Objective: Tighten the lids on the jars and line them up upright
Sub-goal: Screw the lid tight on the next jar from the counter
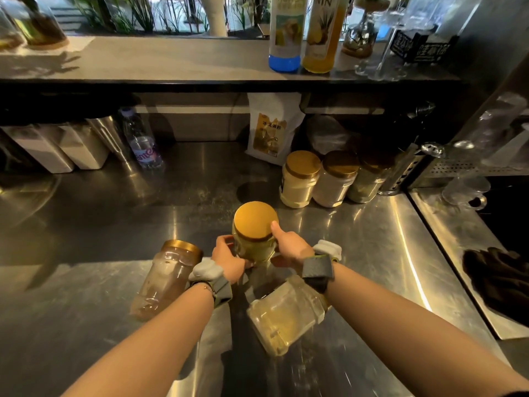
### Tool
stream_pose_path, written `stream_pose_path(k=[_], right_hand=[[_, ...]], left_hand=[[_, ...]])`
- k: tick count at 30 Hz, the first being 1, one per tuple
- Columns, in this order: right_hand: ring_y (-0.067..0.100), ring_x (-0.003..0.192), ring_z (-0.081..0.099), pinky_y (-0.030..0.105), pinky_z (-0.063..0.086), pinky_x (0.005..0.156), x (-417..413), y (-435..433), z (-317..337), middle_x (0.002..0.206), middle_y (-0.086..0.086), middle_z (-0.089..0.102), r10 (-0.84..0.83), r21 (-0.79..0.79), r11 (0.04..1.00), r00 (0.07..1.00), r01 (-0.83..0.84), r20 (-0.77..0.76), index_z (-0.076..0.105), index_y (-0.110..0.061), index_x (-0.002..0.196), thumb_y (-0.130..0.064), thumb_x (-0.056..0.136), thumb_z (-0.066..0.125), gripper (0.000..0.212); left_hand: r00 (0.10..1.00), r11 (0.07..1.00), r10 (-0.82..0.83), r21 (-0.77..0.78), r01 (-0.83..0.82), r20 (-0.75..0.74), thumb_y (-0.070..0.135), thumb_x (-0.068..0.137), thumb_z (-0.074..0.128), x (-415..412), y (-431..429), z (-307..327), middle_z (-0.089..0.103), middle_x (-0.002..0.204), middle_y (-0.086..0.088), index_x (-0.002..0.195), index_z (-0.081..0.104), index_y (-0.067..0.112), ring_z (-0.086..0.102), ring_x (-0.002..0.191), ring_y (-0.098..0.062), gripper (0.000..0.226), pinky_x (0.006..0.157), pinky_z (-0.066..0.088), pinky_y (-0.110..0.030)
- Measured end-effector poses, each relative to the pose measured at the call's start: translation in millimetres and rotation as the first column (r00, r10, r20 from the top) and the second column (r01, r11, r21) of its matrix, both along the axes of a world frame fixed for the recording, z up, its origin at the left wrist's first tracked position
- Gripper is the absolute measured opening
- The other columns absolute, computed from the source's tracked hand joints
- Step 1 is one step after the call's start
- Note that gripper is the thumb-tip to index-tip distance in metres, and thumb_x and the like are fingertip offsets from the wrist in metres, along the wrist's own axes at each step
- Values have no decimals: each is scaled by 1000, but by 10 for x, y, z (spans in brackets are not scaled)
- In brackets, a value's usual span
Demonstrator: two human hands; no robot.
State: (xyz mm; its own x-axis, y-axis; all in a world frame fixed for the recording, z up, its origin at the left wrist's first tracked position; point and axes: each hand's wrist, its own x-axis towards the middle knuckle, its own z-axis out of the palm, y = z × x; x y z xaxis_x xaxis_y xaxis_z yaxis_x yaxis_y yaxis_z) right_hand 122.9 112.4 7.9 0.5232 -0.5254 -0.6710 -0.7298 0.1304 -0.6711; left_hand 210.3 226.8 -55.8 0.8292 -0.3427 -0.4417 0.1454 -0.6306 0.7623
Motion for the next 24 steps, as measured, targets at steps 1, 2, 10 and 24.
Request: stream_pose_path(k=[1,2,10,24], right_hand=[[33,111,60,43,53,95,7,10,-13,126,19,57,-42,44,998,999,41,21,53,0,128,-59,97,29,70],[33,112,60,43,53,95,14,13,-25,128,20,57,-57,57,997,998,55,30,52,0,128,-58,97,30,70],[34,109,62,45,49,100,138,-68,-100,122,19,63,-35,13,999,998,34,51,59,1,121,-63,96,25,77],[42,130,44,53,44,102,455,-399,-174,146,25,39,-71,24,997,979,67,191,32,-3,144,-30,105,25,48]], left_hand=[[1000,1000,5,-18,-5,-4,4,64,85,-31,9,7,57,126,-14,131,41,9,54,117,-28,80,94,45,-35],[1000,999,-3,-36,2,-5,2,67,81,-48,23,26,57,126,-14,131,40,9,54,116,-27,77,90,43,-31],[998,994,-60,-86,62,27,2,81,68,-29,-38,213,54,134,-10,137,37,9,50,125,-26,64,106,41,-39],[991,993,-115,35,113,67,18,85,66,421,-497,77,60,117,-14,123,39,10,58,108,-32,48,89,47,-37]])
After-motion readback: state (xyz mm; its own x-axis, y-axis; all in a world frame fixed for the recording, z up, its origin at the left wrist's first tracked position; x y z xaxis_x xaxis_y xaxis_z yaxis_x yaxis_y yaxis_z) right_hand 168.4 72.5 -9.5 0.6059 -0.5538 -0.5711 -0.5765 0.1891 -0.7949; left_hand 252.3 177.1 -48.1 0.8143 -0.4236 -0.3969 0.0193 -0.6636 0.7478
